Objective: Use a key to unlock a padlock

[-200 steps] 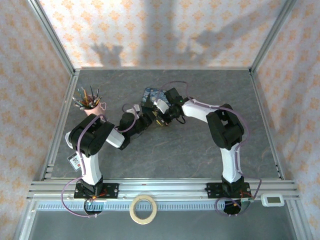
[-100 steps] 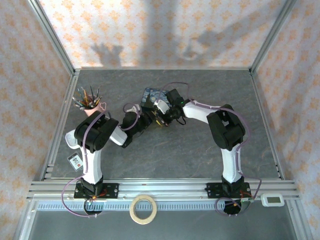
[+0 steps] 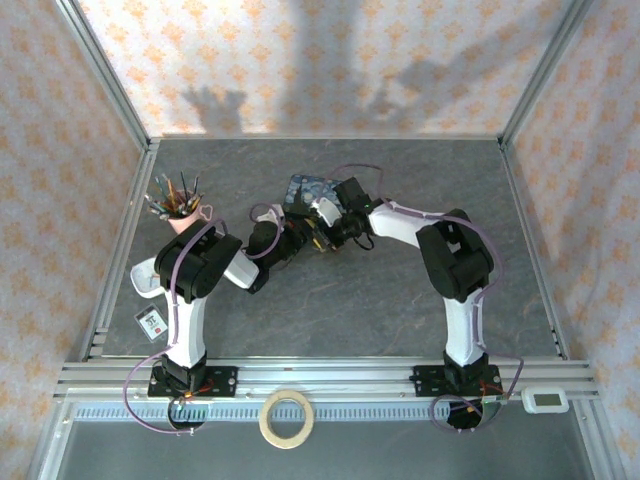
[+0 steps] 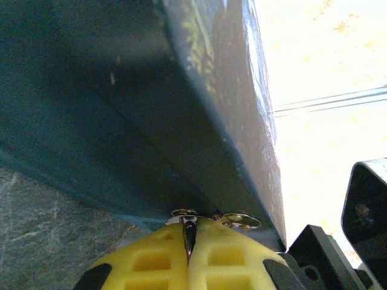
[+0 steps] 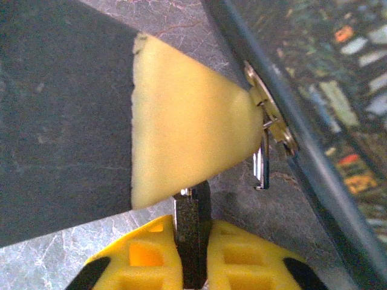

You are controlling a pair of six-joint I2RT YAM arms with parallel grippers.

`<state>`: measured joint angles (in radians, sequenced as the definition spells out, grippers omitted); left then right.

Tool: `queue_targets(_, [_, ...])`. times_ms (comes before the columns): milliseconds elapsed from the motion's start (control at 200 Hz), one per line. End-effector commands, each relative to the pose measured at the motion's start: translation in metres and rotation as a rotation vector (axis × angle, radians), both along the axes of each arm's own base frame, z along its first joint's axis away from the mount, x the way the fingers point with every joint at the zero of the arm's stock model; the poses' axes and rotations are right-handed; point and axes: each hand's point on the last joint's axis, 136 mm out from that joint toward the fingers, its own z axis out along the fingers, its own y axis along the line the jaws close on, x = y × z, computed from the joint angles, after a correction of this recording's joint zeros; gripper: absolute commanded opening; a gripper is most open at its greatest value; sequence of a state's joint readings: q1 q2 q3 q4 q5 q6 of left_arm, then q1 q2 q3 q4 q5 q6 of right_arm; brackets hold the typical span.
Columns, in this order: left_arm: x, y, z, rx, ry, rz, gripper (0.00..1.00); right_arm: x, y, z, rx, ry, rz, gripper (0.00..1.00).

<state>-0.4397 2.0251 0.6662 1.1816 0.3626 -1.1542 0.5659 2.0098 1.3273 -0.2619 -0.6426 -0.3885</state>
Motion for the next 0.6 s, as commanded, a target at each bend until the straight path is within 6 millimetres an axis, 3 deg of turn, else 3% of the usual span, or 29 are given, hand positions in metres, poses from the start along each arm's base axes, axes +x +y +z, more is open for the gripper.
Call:
queue_targets(0, [0.001, 0.001, -0.005, 0.02, -0.008, 0.007, 0.0, -0.007, 0.005, 0.042, 0.081, -0.01, -0.049, 0.22])
queue_targets(100, [0.0, 0.001, -0.005, 0.02, -0.009, 0.007, 0.0, -0.016, -0.002, 0.055, 0.109, 0.018, -0.114, 0.4])
queue_targets(265, [-0.002, 0.001, -0.003, 0.012, -0.014, 0.005, 0.0, -0.033, -0.013, 0.085, 0.198, 0.065, -0.221, 0.48])
queue_targets(425, [-0.003, 0.001, -0.001, 0.009, -0.019, 0.001, 0.0, 0.012, -0.053, 0.097, 0.207, 0.048, -0.625, 0.66])
queue_targets(596, [-0.005, 0.003, 0.002, 0.0, -0.025, 0.009, 0.0, 0.055, -0.087, 0.101, 0.243, -0.024, -0.922, 0.69])
